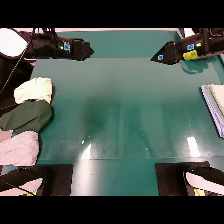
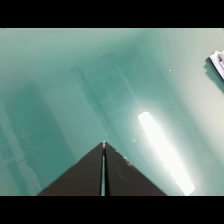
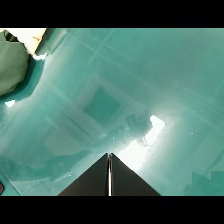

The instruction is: Fold the shirts.

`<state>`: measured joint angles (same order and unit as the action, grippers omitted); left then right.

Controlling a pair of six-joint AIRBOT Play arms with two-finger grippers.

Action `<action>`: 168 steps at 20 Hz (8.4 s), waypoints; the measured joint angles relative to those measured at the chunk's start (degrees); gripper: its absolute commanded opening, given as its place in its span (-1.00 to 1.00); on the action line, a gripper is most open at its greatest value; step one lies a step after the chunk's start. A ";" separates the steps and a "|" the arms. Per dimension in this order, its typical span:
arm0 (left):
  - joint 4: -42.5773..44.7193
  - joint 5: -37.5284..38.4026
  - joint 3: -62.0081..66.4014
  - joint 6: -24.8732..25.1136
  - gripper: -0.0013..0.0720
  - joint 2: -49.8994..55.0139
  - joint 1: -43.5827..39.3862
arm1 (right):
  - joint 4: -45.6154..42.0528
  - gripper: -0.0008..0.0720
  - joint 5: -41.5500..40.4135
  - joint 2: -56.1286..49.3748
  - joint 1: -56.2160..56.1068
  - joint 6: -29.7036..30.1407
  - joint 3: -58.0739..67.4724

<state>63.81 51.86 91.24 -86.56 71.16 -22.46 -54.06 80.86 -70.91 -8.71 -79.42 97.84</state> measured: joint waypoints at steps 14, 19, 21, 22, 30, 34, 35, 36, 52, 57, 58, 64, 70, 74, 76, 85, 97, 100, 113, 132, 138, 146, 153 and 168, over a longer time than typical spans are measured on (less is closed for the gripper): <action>17.53 6.51 -4.17 -1.84 0.83 -2.14 19.61 | 0.00 -0.92 0.72 0.04 0.00 0.00 0.00; 20.68 2.97 -16.11 -2.27 0.84 2.99 31.12 | 0.00 -0.92 0.42 0.04 0.00 0.00 0.00; 21.20 0.66 -18.71 -2.34 0.84 6.78 33.46 | 0.04 -0.92 0.59 0.04 0.00 0.00 0.00; 21.20 -0.46 -19.58 -2.34 0.84 8.98 34.16 | 0.04 -0.92 0.66 0.04 0.00 0.00 0.00; 21.44 -3.06 -18.80 -3.19 -0.89 16.33 36.09 | 0.09 -0.92 1.18 0.09 0.00 0.00 0.00; 20.90 -1.09 -12.59 -1.97 -0.89 9.86 36.13 | 0.11 -0.92 -0.55 1.64 0.00 0.00 0.02; 20.26 -0.76 -10.67 -1.09 -0.89 6.75 35.82 | 0.13 -0.92 -1.81 2.56 0.00 0.00 0.02; 19.67 -0.26 -8.90 -0.33 -0.90 3.63 35.26 | 0.17 -0.92 -3.26 3.52 0.00 0.00 0.04; 16.90 6.27 -2.16 1.55 0.83 -2.23 -15.63 | -3.08 -0.92 -8.74 4.63 0.00 0.00 14.53; 16.39 4.83 -2.47 -2.43 0.83 5.42 -11.50 | -4.22 -0.92 -4.72 2.73 0.00 -0.02 16.90; 15.17 5.51 -3.06 -2.99 0.83 6.62 -9.25 | -4.24 -0.92 -4.35 3.02 0.00 -0.02 16.13; 5.49 7.76 -11.34 -1.97 0.83 14.91 3.15 | -4.46 -0.92 -2.64 6.60 3.96 -0.39 5.38; -2.82 8.07 -15.17 3.89 0.60 22.40 4.26 | -4.22 -0.91 1.81 9.73 14.67 -1.01 -12.07; -6.82 6.21 -15.58 6.82 -0.89 23.63 3.28 | -4.17 0.26 2.73 10.78 20.20 -1.03 -25.81; -7.50 6.01 -15.37 7.32 -0.89 23.82 3.17 | -4.00 0.28 2.58 10.40 22.38 -1.05 -32.65; -8.28 8.68 -10.62 8.48 -0.89 23.91 2.97 | 3.04 0.24 -9.49 -3.37 20.57 2.19 -52.94; -0.20 11.72 -1.05 8.57 -0.89 8.83 2.99 | 7.28 -0.93 -12.68 4.76 12.39 5.90 -34.75; 2.10 12.61 7.06 8.59 -0.90 -1.11 2.93 | 7.13 -0.93 -8.90 12.59 12.22 4.33 -22.18; 3.74 19.56 11.08 8.59 -0.90 -7.91 2.78 | 1.75 -0.93 -2.58 18.53 12.07 -4.02 -13.27; -6.27 14.75 -21.24 8.24 0.69 -1.86 23.85 | 1.49 -0.93 -7.02 12.02 12.07 -2.34 -32.76; -9.11 10.10 -40.00 10.84 0.39 -2.05 25.92 | 1.51 -0.93 -8.24 12.02 12.07 -2.34 -32.81; -12.50 -6.23 -49.90 12.98 0.24 -1.86 17.18 | 1.55 -0.93 -8.37 12.02 12.07 -2.36 -32.81; -11.98 -5.49 -43.63 10.91 -0.89 -3.82 16.98 | 1.49 -0.93 -8.04 13.68 13.00 -2.27 -29.49; -8.20 2.82 28.52 10.47 -0.90 -23.87 28.00 | 1.77 -0.93 4.70 20.44 32.24 -2.86 17.40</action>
<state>55.61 54.68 119.77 -76.09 47.29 5.54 -52.29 85.56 -50.48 23.53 -82.28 115.24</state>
